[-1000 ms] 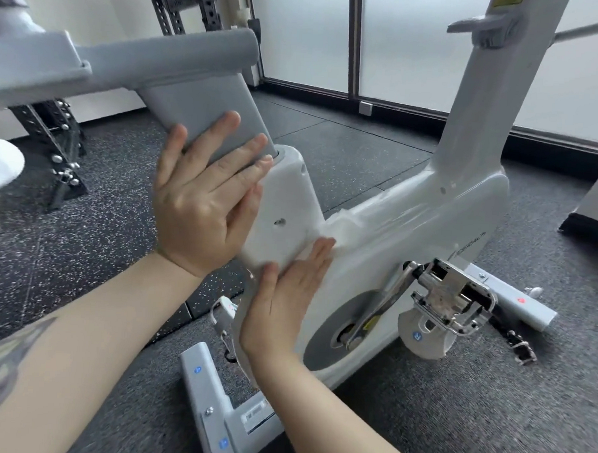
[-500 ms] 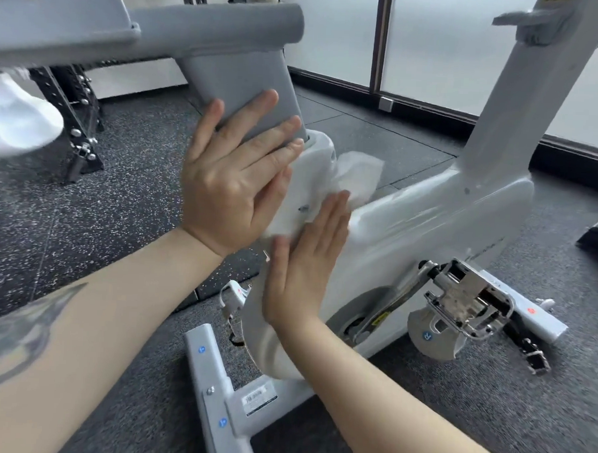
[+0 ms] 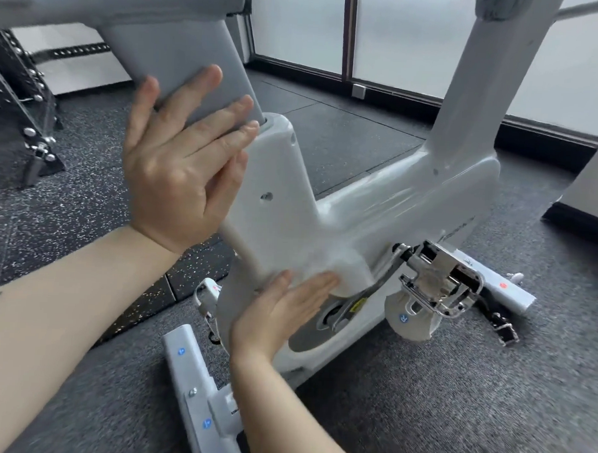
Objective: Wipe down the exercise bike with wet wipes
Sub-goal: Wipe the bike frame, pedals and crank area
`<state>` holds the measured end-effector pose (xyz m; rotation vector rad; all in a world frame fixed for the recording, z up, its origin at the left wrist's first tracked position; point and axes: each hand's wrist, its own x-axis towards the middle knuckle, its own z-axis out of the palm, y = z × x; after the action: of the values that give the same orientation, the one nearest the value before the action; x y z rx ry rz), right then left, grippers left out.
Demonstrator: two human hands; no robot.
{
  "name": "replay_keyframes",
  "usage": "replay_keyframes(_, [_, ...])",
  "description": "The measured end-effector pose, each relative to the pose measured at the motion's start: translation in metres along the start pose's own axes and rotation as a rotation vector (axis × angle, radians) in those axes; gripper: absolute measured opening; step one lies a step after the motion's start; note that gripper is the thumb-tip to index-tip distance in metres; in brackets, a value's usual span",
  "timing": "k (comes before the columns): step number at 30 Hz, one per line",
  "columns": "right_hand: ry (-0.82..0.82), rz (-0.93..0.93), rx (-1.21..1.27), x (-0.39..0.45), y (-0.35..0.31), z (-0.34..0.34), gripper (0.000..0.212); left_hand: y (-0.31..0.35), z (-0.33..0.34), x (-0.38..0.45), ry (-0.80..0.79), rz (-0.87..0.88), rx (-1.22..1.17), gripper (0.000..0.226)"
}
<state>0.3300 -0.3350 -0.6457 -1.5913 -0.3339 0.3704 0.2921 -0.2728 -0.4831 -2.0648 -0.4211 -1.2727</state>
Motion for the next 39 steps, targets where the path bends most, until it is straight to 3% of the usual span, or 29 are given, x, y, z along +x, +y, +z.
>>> replay_keyframes(7, [0.029, 0.185, 0.092, 0.055, -0.008, -0.017, 0.065, -0.001, 0.001, 0.0, 0.017, 0.012, -0.002, 0.025])
replay_keyframes(12, [-0.2, 0.005, -0.108, 0.008, 0.004, -0.032, 0.08, 0.001, -0.001, 0.001, 0.009, 0.074, 0.076, 0.019])
replay_keyframes(17, [-0.13, -0.275, -0.325, 0.074, -0.013, -0.029, 0.078, 0.009, -0.004, -0.002, -0.055, 0.162, 0.144, 0.027])
replay_keyframes(22, [-0.233, -0.532, -0.379, 0.03, 0.017, -0.037, 0.069, 0.047, 0.011, -0.035, -0.408, 0.295, 0.36, 0.05])
replay_keyframes(24, [-0.309, -0.602, -0.398, -0.001, 0.036, -0.04, 0.065, 0.05, 0.017, -0.038, -0.476, 0.296, 0.384, 0.053])
replay_keyframes(32, [-0.029, -0.094, 0.005, 0.083, -0.003, -0.02, 0.071, 0.045, 0.015, -0.033, -0.543, 0.43, 0.357, 0.057])
replay_keyframes(34, [-0.078, -0.004, 0.015, 0.045, 0.007, -0.019, 0.073, 0.044, 0.014, -0.029, -0.567, 0.457, 0.367, 0.058])
replay_keyframes(37, [-0.261, -0.016, -0.052, -0.018, 0.028, -0.022, 0.076, 0.044, 0.012, -0.029, -0.602, 0.474, 0.369, 0.058])
replay_keyframes(39, [-0.223, -0.043, -0.032, -0.004, 0.028, -0.017, 0.078, 0.043, 0.012, -0.029, -0.59, 0.476, 0.367, 0.059])
